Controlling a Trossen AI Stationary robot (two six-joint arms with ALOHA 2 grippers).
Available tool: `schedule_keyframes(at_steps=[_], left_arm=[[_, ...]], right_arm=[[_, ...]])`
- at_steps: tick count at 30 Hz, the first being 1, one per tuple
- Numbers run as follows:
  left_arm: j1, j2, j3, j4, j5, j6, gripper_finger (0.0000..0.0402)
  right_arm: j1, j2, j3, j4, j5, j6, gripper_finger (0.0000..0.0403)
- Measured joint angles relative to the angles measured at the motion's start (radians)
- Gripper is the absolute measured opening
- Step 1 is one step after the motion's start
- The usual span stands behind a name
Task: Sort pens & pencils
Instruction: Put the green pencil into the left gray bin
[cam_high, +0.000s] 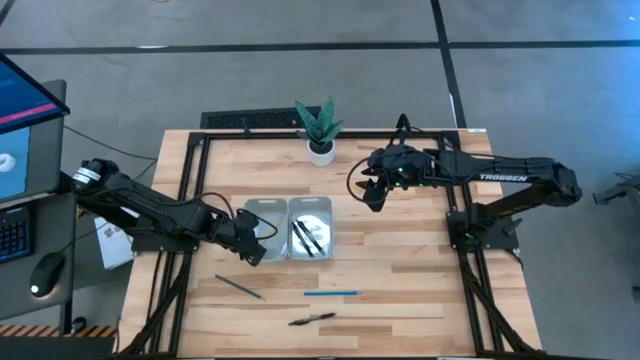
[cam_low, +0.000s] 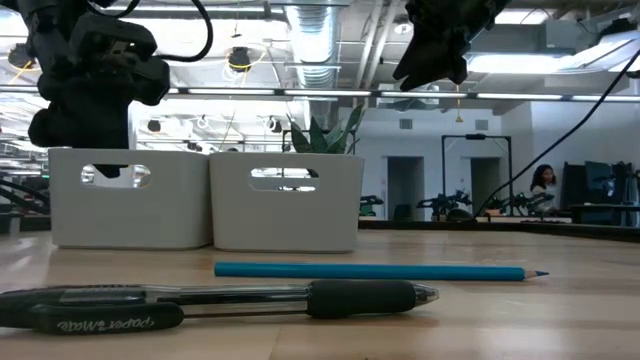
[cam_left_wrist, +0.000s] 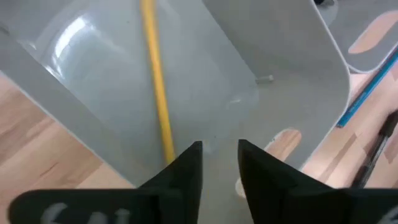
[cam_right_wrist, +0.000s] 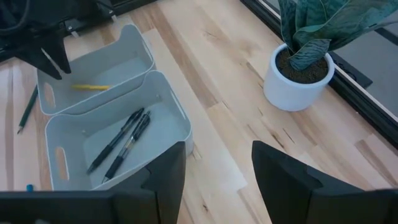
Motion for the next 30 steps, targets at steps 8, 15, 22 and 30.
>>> schedule_keyframes(at_steps=[8, 15, 22, 30], left_arm=[[0.006, -0.004, 0.007, -0.018, -0.025, -0.017, 0.0126], [-0.009, -0.091, 0.105, -0.079, -0.113, 0.059, 0.0126], [-0.032, -0.225, 0.192, -0.062, -0.184, 0.180, 0.0126], [-0.041, -0.282, 0.195, 0.071, -0.204, 0.349, 0.0126]], right_arm=[[0.000, 0.000, 0.000, 0.000, 0.000, 0.000, 0.0205], [0.000, 0.000, 0.000, 0.000, 0.000, 0.000, 0.0205], [0.000, 0.000, 0.000, 0.008, 0.000, 0.001, 0.0205], [0.019, 0.000, 0.000, 0.045, -0.003, 0.001, 0.0205]])
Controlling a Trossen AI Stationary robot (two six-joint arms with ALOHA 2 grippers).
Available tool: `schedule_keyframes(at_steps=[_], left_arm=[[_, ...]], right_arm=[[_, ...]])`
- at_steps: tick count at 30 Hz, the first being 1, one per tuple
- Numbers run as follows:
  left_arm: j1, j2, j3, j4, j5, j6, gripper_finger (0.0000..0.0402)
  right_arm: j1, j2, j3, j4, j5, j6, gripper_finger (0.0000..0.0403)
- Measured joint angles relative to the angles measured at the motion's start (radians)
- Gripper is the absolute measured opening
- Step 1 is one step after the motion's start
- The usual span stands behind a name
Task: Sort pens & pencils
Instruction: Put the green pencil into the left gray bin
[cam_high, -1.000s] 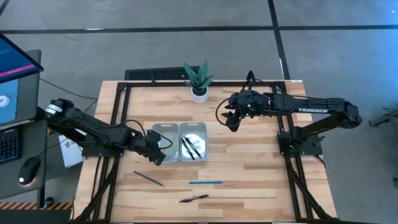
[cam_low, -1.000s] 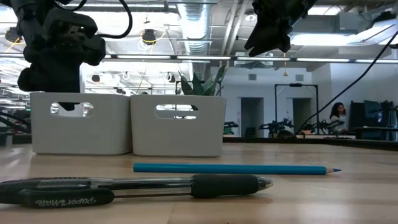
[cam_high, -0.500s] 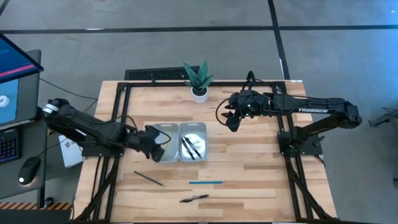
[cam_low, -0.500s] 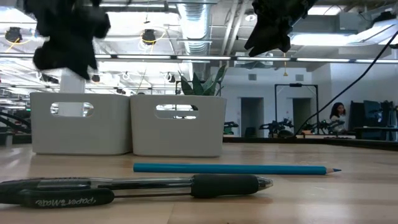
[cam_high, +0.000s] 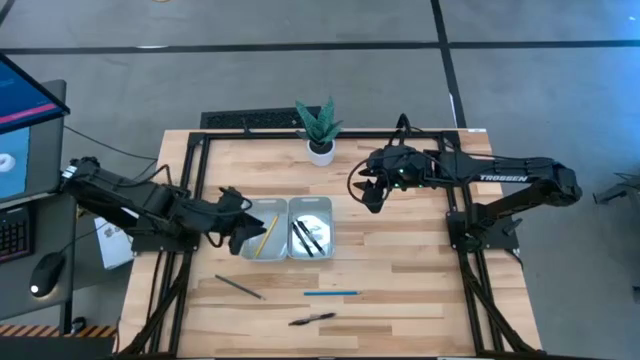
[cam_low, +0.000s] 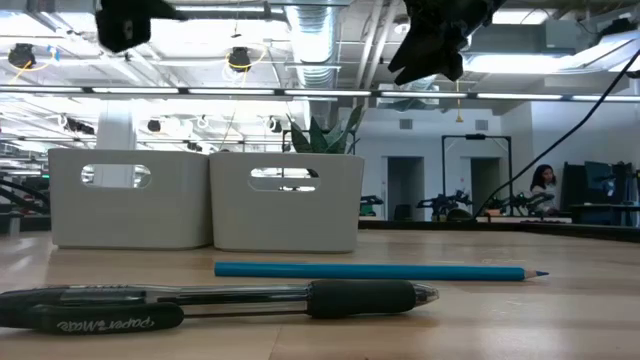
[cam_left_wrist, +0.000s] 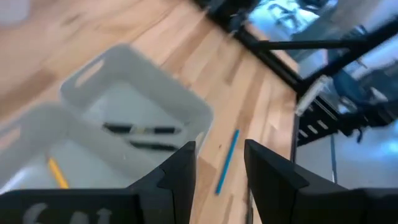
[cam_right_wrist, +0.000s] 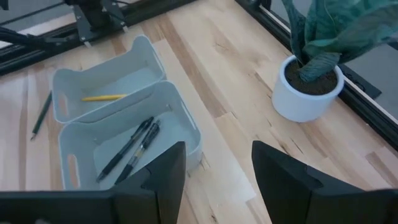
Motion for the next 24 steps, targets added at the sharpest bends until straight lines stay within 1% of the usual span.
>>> schedule_keyframes(at_steps=[3, 10, 15, 17, 19, 22, 24], left_arm=[[-0.029, -0.012, 0.000, 0.093, -0.024, 0.119, 0.0126], [-0.125, -0.014, 0.000, 0.376, -0.161, 0.384, 0.0126], [-0.211, -0.013, 0.000, 0.489, -0.275, 0.528, 0.0126], [-0.245, -0.011, 0.000, 0.517, -0.317, 0.565, 0.0126], [-0.275, -0.011, 0.000, 0.525, -0.338, 0.577, 0.0126], [-0.316, -0.011, -0.001, 0.526, -0.339, 0.577, 0.0125], [-0.340, -0.011, -0.001, 0.526, -0.321, 0.578, 0.0125]], right_arm=[[0.010, 0.000, 0.000, 0.008, 0.000, 0.000, 0.0205], [0.032, 0.000, 0.000, 0.014, 0.000, 0.000, 0.0205], [0.049, 0.000, 0.000, 0.034, 0.000, 0.000, 0.0205], [0.055, 0.000, 0.000, 0.046, 0.000, 0.000, 0.0205], [0.061, 0.000, 0.000, 0.060, 0.000, -0.002, 0.0205], [0.069, 0.000, 0.000, 0.082, 0.000, -0.027, 0.0205], [0.070, 0.000, 0.000, 0.096, 0.000, -0.038, 0.0205]])
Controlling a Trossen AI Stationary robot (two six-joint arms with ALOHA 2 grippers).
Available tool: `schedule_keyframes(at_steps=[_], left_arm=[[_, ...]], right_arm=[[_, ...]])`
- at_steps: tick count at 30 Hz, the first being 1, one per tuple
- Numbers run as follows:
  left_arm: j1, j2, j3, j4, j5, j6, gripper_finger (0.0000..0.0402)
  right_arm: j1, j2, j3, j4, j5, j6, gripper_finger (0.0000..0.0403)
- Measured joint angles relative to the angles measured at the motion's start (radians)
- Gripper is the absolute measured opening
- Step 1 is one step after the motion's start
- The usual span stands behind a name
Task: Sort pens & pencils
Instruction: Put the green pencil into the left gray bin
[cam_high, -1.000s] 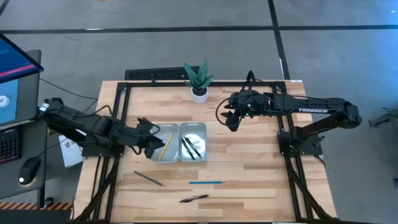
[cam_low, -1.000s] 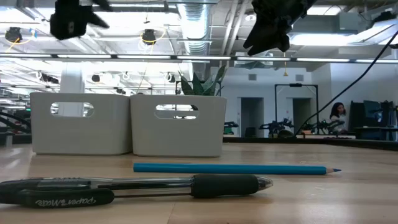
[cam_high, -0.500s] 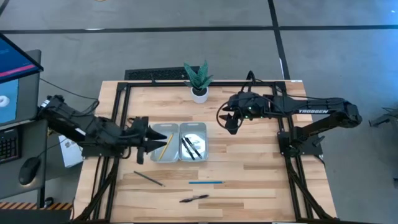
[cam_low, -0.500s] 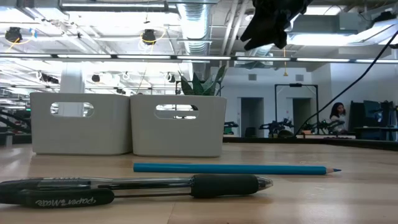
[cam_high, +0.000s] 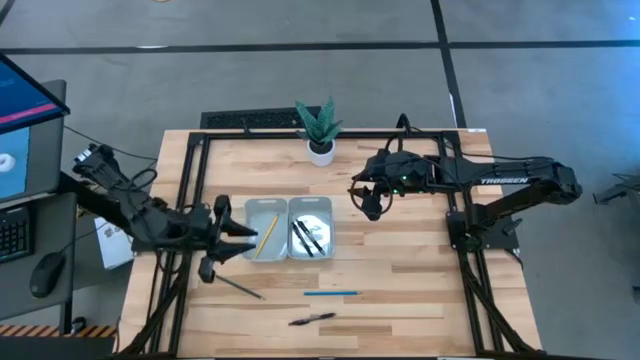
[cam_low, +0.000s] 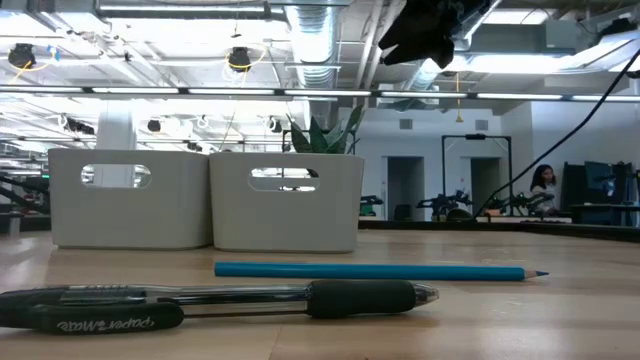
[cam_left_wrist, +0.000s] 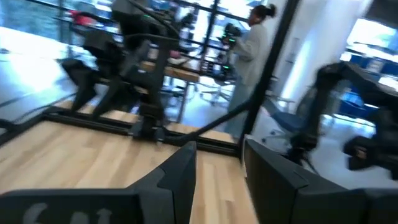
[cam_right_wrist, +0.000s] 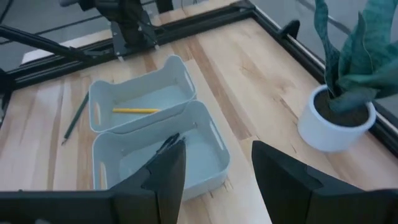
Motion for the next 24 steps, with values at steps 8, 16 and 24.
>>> schedule_keyframes(at_steps=[8, 16, 24], left_arm=[[-0.056, 0.000, 0.000, -0.056, 0.207, -0.098, 0.0125], [-0.056, 0.000, 0.000, -0.204, 0.382, -0.371, 0.0125], [-0.056, 0.000, -0.001, -0.272, 0.472, -0.509, 0.0125]], right_arm=[[0.004, 0.000, 0.000, 0.033, 0.000, -0.006, 0.0205], [0.004, 0.000, 0.000, 0.047, 0.000, 0.052, 0.0205], [0.004, 0.000, 0.000, 0.047, 0.001, 0.074, 0.0205]])
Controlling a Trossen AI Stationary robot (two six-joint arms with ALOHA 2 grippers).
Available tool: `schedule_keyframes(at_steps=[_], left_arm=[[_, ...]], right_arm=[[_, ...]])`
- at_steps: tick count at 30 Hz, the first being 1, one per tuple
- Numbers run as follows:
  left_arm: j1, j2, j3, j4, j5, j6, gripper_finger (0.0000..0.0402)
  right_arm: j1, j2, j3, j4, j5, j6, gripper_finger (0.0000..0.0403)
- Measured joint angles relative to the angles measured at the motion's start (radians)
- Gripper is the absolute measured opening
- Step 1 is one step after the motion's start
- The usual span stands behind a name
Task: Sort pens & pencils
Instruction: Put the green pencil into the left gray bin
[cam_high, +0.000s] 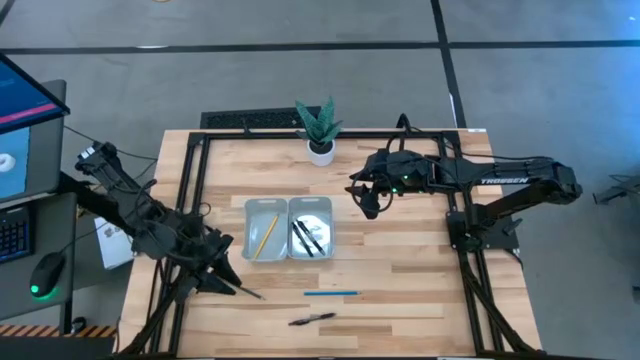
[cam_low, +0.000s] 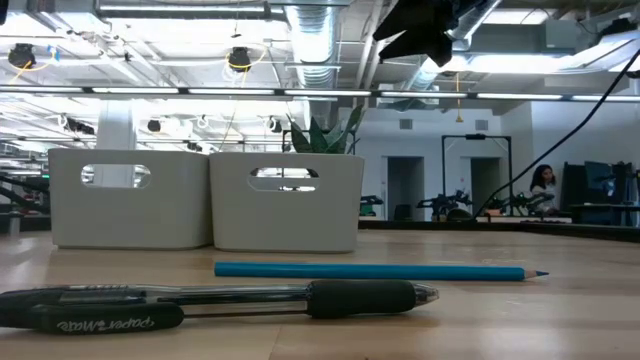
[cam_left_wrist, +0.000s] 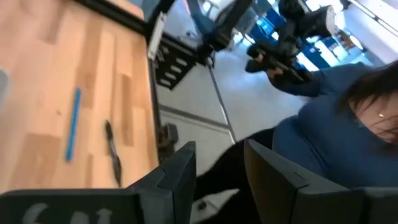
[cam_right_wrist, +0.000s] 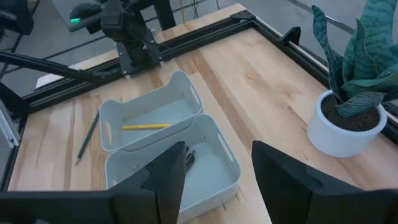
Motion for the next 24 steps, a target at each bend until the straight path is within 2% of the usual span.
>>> schedule_keyframes(at_steps=[6, 17, 20, 24], left_arm=[[0.000, 0.000, 0.000, -0.098, 0.042, -0.021, 0.0125], [0.000, 0.001, 0.000, -0.463, 0.037, -0.056, 0.0125], [0.000, 0.000, 0.000, -0.504, 0.021, -0.091, 0.0125], [0.000, 0.000, 0.000, -0.541, 0.006, -0.064, 0.0125]], right_arm=[[0.000, 0.003, 0.000, 0.000, 0.000, 0.000, 0.0205], [0.005, 0.092, 0.004, 0.020, 0.001, 0.090, 0.0205], [0.012, 0.126, 0.000, 0.034, 0.000, 0.108, 0.0205], [0.030, 0.162, 0.000, 0.043, 0.001, 0.112, 0.0205]])
